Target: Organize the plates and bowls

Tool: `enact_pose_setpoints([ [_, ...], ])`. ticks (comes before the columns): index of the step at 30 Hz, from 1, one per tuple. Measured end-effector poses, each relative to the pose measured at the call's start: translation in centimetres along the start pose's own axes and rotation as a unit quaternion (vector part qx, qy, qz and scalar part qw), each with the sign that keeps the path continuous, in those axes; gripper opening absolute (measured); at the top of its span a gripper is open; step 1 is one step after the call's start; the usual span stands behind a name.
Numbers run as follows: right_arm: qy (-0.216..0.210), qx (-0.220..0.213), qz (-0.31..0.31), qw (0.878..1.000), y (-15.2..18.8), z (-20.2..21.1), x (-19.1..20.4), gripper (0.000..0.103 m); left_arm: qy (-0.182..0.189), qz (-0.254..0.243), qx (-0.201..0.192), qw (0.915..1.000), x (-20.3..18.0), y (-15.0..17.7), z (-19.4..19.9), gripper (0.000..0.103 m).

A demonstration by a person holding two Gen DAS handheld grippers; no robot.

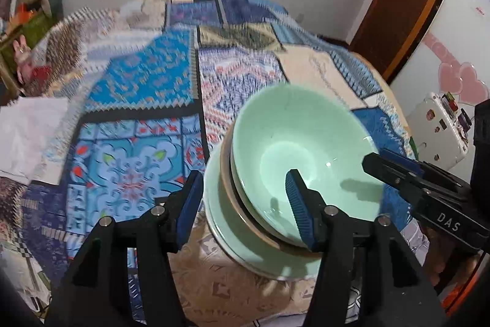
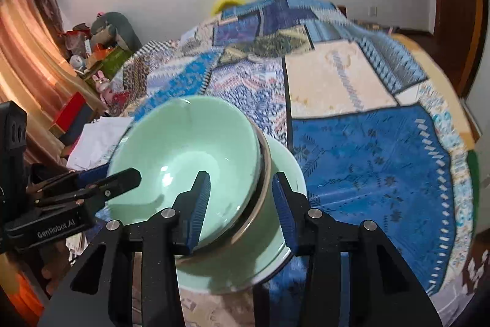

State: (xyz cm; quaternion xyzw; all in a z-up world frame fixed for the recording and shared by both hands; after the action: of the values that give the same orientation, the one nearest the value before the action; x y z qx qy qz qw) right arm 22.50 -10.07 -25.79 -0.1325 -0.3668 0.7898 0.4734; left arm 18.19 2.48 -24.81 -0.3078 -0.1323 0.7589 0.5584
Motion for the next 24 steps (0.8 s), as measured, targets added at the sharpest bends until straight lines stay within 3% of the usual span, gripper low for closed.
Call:
enact_pose_setpoints([
  [6, 0.011, -0.070, 0.037, 0.997, -2.0, 5.5, 2.1, 0.040, 0.015, -0.015, -0.082, 0.9964, -1.8, -1.3, 6.8, 0.065],
  [10, 0.017, -0.124, 0.063, 0.990, -3.1, 9.7, 3.7, 0.041, 0.018, -0.035, -0.169, 0.9848, -3.4, -1.8, 12.8, 0.073],
  [13, 0.020, -0.164, 0.076, 0.983, -3.6, 12.8, 4.8, 0.053, 0.033, -0.051, -0.217, 0.9744, -4.4, -1.7, 16.4, 0.086],
  [17, 0.022, -0.211, 0.089, 0.973, -3.9, 16.3, 6.1, 0.068, 0.045, -0.055, -0.271, 0.9599, -5.1, -1.2, 20.3, 0.095],
  [24, 0.039, -0.259, 0.106, 0.959, -4.2, 19.0, 7.4, 0.090, 0.055, -0.058, -0.326, 0.9421, -5.3, 0.0, 24.0, 0.102],
])
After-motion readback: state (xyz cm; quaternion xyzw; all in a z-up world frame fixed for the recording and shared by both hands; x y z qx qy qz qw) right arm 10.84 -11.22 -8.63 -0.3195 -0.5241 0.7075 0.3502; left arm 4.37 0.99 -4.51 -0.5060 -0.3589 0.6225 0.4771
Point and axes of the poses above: each gripper's, at about its wrist camera, not at the fingertips, and z roughly against the way its jaws point, x to its left, y to its underside, the point moved 9 cm from there along -z, roughly the way its jaws point, and after that the axes turned 14 degrees about z, right-handed, at the moved point
